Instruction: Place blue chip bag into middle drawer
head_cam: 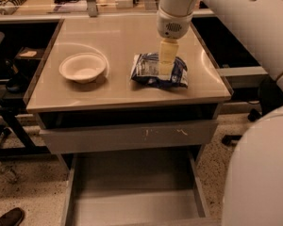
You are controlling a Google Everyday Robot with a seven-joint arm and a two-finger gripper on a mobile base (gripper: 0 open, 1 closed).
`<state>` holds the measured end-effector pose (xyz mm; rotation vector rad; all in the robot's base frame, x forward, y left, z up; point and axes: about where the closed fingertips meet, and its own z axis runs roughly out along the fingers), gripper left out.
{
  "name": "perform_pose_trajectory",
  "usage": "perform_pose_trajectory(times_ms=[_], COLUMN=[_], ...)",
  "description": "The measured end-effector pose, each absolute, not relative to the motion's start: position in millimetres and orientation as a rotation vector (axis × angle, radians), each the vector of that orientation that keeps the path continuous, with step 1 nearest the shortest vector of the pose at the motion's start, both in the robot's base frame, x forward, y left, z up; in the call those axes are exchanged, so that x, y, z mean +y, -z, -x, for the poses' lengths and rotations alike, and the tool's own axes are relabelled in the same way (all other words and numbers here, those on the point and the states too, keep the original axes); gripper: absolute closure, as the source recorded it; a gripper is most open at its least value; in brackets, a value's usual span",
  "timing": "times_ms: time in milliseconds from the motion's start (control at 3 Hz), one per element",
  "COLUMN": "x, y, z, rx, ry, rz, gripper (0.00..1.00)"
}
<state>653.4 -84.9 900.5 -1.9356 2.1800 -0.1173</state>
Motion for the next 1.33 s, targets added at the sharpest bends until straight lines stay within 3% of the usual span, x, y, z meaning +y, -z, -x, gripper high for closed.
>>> perform_pose_trajectory(times_ms=[1000, 1333], x=[-109.0, -109.0], y=[-839.6, -839.5], z=[-670.6, -670.6], rx=[2.29, 2.29], ry=[0.07, 0.07], rz=[1.945, 1.946], gripper=[0.0, 0.19])
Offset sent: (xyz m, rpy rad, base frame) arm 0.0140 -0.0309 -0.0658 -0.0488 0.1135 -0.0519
